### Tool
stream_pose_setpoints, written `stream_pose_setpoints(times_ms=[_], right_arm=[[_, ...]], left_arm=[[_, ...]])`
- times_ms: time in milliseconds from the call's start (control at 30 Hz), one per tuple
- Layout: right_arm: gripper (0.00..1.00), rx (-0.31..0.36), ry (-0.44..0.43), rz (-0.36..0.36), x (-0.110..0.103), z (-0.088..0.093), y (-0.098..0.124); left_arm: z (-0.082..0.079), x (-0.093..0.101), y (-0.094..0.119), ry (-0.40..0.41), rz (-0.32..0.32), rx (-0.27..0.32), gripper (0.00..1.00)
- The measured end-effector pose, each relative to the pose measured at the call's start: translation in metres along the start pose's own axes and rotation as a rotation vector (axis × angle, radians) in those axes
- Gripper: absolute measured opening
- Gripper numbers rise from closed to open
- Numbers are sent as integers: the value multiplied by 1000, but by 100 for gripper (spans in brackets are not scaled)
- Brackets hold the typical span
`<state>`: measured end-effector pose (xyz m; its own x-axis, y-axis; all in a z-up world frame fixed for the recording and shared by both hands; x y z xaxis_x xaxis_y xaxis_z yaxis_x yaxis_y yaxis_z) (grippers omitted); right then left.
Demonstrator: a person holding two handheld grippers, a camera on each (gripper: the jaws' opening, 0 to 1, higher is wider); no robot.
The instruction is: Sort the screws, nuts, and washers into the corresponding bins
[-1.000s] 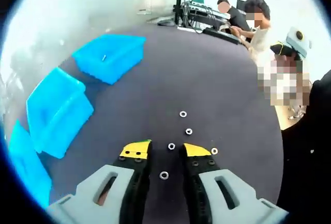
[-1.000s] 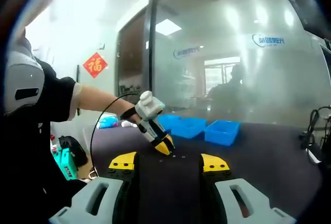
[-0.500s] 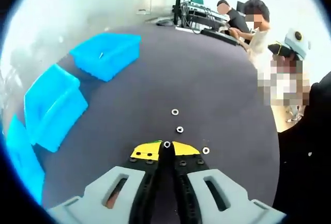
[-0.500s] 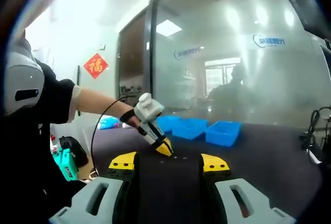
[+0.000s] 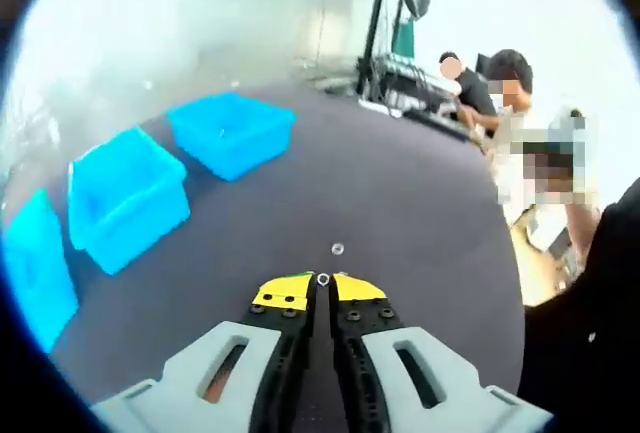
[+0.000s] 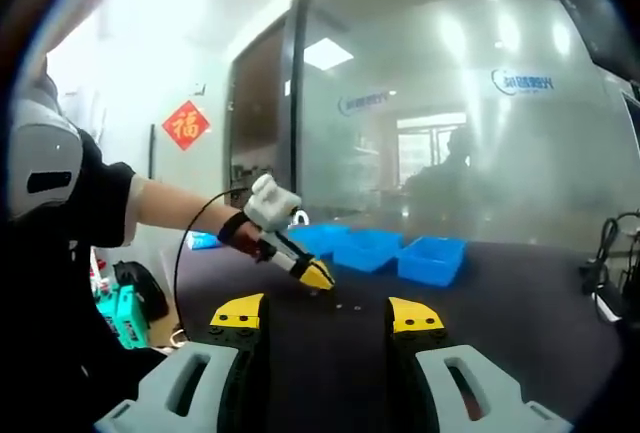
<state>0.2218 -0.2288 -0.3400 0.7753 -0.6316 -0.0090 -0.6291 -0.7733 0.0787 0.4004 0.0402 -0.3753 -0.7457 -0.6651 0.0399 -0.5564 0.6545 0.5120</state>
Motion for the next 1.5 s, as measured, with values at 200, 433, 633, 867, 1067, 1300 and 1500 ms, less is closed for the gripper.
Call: stream_pose_setpoints(times_ms=[200, 433, 633, 867, 1067, 1300, 1500], right_arm=[[42, 2, 4, 6, -1, 0, -3], [42, 17, 16, 11, -2, -6, -6], [42, 24, 23, 8, -4, -9, -7], [42, 30, 30, 2, -5, -13, -8], [42, 31, 35, 0, -6, -15, -8], [42, 36, 36, -3, -7, -16, -8], [42, 37, 34, 6, -5, -17, -8]], left_arm=[[-11, 9, 28, 39, -88, 190, 6], [-16, 29, 58, 16, -120, 368, 6], [-18, 42, 84, 30, -162, 491, 6], [-17, 36, 98, 67, -209, 554, 6], [-14, 12, 105, 64, -311, 564, 6], [-10, -44, 114, 108, -501, 568, 6], [-19, -81, 122, 126, -609, 603, 6]])
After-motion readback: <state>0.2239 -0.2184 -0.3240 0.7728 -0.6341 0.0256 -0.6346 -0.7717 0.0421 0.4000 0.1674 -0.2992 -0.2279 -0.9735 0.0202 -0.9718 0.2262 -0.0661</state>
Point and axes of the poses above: the point that each gripper's makers call its tool centre point, and the gripper's own axes: y roughly backward along the fingers, x roughly to its right, z roughly out of its underside, the point moved 10 cm from there along y, roughly backward along the fingers, and after that the axes turned 12 degrees about -z, right-handed, at the moved point
